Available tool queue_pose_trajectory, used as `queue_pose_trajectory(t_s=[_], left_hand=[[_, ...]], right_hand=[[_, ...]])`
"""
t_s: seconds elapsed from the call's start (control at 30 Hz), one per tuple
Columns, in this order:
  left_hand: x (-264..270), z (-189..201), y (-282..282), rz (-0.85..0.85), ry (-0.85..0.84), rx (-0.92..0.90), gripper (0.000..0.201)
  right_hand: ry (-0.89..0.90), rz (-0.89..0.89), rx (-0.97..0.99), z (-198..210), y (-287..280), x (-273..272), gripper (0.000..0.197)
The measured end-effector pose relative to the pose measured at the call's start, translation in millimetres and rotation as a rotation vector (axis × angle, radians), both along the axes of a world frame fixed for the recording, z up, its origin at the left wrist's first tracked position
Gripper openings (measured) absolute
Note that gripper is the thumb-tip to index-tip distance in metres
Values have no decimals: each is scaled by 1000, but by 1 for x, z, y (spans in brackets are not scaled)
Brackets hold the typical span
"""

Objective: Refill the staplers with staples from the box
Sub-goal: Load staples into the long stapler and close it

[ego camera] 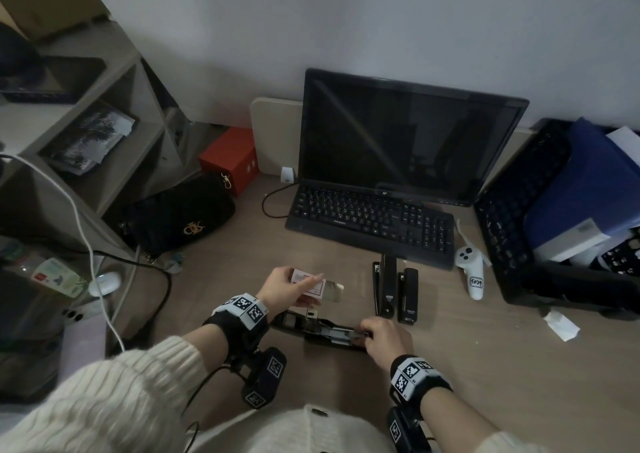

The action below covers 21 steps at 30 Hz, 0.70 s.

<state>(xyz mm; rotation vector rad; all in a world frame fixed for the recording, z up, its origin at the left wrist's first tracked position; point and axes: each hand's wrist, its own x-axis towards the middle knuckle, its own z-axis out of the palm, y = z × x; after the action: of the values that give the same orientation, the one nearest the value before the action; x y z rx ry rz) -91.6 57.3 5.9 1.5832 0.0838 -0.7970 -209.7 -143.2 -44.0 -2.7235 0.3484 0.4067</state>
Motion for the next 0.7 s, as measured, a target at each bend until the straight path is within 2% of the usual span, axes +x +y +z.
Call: queue_pose_trajectory(t_s=[0.2,0.37,0.53,0.7], left_hand=[[0,-1,-1,15,0,1,35],[0,0,0,18,-12,-6,32],[2,-5,1,24,-43,31,42],[4,-9,2,0,-62,55,43]], right_hand=[[8,79,-52,-5,4,2,29],[6,69,-60,-9,7,2,24],[-32,93,-40,-13,6,1,11],[-71,171,-78,-21,3,-3,14]])
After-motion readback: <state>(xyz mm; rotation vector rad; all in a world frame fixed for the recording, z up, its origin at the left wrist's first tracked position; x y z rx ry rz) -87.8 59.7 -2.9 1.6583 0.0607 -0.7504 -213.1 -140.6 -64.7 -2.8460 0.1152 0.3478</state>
